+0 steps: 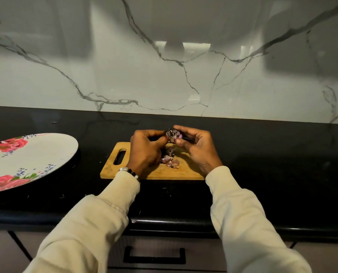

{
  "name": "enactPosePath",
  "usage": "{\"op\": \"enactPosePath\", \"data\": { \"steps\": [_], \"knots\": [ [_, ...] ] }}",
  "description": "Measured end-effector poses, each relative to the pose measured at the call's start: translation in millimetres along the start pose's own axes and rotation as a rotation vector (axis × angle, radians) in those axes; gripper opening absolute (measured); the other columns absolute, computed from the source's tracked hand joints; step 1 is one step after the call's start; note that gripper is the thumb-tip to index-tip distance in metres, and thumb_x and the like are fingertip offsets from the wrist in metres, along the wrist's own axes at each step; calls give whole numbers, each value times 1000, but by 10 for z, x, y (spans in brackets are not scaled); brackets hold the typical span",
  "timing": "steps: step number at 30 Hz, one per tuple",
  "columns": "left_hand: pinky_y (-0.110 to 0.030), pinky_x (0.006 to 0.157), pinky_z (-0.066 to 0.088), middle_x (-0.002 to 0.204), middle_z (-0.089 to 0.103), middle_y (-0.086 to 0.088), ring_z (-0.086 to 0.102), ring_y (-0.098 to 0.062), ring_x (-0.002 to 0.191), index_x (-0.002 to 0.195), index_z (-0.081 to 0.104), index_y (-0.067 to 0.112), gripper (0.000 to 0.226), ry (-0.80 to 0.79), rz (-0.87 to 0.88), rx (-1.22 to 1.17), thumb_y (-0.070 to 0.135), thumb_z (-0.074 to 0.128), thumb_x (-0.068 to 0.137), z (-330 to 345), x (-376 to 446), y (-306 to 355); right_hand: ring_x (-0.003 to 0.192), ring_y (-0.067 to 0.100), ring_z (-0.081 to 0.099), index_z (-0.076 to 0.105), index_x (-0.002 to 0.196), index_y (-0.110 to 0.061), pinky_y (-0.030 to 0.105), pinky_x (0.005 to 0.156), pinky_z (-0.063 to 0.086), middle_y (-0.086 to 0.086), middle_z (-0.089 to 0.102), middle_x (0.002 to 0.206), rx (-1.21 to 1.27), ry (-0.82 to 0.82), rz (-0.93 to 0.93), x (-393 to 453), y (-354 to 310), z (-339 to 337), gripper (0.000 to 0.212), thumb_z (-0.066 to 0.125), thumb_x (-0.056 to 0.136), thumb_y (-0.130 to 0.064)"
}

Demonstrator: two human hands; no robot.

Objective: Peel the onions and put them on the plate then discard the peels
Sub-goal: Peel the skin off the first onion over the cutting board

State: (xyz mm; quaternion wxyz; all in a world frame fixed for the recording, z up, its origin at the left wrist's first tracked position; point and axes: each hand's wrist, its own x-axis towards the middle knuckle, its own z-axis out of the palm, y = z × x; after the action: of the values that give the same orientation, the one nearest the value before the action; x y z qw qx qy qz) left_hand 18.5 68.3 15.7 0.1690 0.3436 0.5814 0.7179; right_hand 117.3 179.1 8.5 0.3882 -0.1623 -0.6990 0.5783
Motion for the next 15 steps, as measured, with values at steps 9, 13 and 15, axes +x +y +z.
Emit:
{"op": "enactPosePath", "data": {
  "steps": [9,13,15],
  "knots": [
    [-25,42,41,70,68,-25,45,-19,41,93,75,2,11,53,-31,14,-1,67,88,-19,56,-81,100,1,65,64,125,-2,21,87,56,-2,70,110,-49,-16,-25,-20,-13,11,42,66,85,10],
    [-26,44,45,74,70,-24,47,-18,42,97,74,2,12,70,-21,38,0,65,89,-17,70,-95,107,12,66,65,125,-2,31,90,58,0,71,111,-2,-12,0,-15,1,20,42,67,85,10],
    [-26,44,46,75,71,-21,50,-14,41,97,74,5,13,72,-21,46,0,65,89,-12,75,-90,109,19,67,65,124,-2,38,90,58,4,72,112,41,-8,22,-19,1,27,41,66,84,10]
  ]
}}
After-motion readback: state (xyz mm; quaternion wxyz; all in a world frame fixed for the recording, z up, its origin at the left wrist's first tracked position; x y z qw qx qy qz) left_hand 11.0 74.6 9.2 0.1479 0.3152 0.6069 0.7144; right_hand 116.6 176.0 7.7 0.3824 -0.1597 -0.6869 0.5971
